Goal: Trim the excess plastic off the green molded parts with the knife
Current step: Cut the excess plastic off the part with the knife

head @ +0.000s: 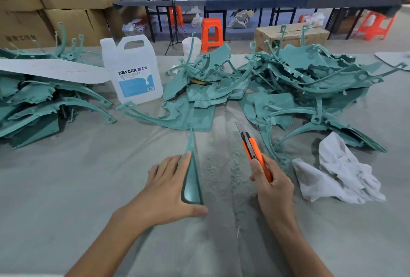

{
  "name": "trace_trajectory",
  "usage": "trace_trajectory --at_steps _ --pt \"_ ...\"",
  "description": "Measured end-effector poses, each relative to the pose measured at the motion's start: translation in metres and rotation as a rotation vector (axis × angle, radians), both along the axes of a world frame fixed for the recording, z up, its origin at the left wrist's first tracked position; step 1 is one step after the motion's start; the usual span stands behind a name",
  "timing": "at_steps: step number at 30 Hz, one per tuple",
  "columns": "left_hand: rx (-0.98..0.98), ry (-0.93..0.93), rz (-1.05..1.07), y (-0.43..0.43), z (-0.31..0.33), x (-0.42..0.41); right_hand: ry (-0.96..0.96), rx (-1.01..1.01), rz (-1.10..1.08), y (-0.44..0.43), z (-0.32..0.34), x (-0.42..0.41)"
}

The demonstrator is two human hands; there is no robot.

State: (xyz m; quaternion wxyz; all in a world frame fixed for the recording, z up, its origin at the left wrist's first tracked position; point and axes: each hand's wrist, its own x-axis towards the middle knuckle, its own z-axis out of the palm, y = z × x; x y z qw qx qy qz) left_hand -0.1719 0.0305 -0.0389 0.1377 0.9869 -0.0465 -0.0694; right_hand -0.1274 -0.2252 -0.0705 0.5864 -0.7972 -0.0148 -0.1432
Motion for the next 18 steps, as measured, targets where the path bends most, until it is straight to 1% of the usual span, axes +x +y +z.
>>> trace_trajectory --at_steps 3,6,8,13,16,18 --pt "-0.08 -0.051 0.022 0.001 -0.009 -0.006 -0.016 0.0 0.021 0.0 -0.001 -0.001" --pt "-0.194 -0.17 0.07 0.01 -0.008 -0.012 -0.013 -0.014 0.015 0.0 -0.001 -0.001" --pt "-0.223 -0.242 0.109 0.018 -0.004 -0.021 -0.023 -0.031 0.004 -0.001 -0.001 -0.001" --pt "-0.294 -0.431 0.319 0.029 0.003 -0.041 -0.027 -0.081 0.011 -0.001 -0.002 0.0" --pt "-0.289 -0.463 0.367 0.029 0.004 -0.043 -0.031 -0.08 0.0 -0.002 -0.001 0.001" --pt "-0.38 -0.466 0.444 0.031 0.005 -0.04 -0.029 -0.064 0.006 -0.001 -0.001 0.0"
